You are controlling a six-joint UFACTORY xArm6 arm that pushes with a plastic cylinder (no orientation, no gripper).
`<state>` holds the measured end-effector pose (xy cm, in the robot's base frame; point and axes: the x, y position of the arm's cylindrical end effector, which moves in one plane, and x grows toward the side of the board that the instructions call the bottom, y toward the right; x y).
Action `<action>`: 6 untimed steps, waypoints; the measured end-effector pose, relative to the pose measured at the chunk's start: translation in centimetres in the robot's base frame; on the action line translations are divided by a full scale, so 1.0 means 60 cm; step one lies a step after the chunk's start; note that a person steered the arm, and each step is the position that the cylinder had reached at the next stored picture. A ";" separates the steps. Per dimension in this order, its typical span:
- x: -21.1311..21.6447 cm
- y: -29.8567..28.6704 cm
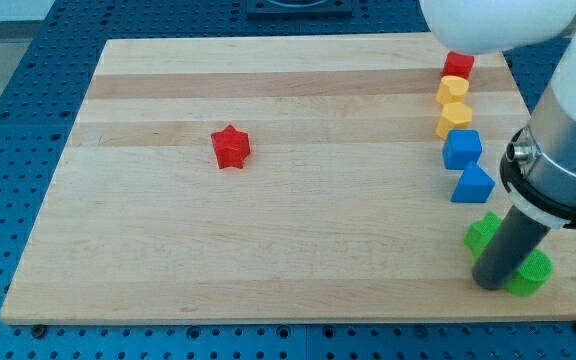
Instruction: Move the green circle to the bottom right of the green star
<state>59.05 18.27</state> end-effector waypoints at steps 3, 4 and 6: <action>-0.089 -0.044; -0.096 -0.045; -0.152 -0.121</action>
<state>49.94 10.98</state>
